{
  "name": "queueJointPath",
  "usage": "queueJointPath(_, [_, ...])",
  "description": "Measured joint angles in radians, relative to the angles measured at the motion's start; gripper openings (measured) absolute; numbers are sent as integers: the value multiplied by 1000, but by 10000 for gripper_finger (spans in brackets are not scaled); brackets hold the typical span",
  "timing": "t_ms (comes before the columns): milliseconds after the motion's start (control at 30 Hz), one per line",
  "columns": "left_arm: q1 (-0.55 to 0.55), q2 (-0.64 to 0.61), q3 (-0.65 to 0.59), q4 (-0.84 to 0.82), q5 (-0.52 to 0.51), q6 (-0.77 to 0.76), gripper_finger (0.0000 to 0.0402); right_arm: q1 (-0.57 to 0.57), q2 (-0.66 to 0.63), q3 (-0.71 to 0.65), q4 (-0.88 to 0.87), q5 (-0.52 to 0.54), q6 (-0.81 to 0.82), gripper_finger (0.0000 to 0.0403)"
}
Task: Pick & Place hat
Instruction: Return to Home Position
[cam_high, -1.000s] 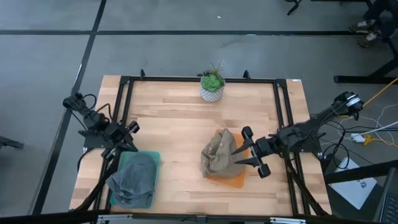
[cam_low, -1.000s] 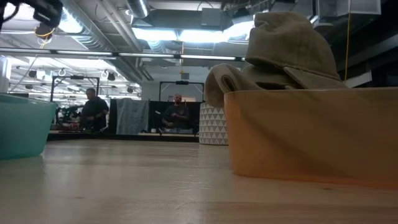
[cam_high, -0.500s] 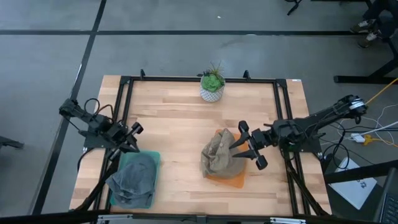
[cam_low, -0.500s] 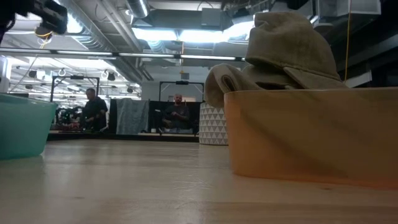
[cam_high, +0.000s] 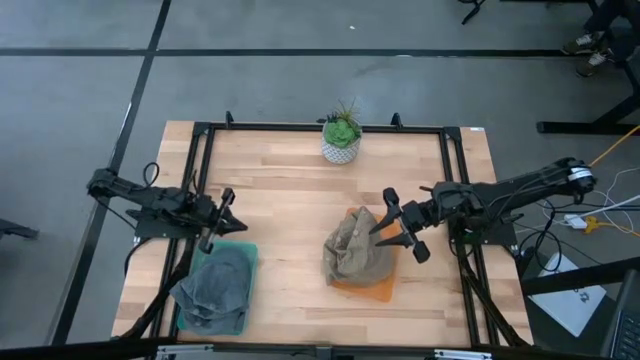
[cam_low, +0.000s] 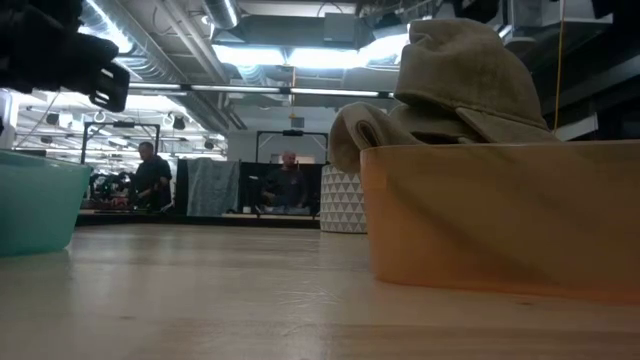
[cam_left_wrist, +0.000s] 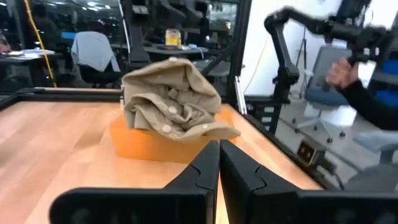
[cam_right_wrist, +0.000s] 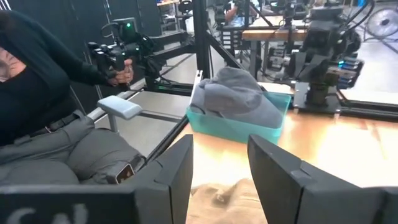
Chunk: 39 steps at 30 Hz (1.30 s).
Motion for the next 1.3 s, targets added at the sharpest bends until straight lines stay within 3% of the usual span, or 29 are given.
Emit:
queueJointPath(500, [47, 42, 0, -2, 0, 41, 9, -68, -209, 49, -137, 2, -164, 152])
queueJointPath(833, [46, 42, 0, -2, 0, 41, 12, -76, -324, 99, -421, 170, -158, 152])
queueJointPath(967, [46, 42, 0, -2, 0, 41, 12, -76, -304, 99, -425, 235, -133, 152])
queueJointPath(1300, [46, 42, 0, -2, -1, 41, 12, -76, -287, 99, -317, 221, -117, 152])
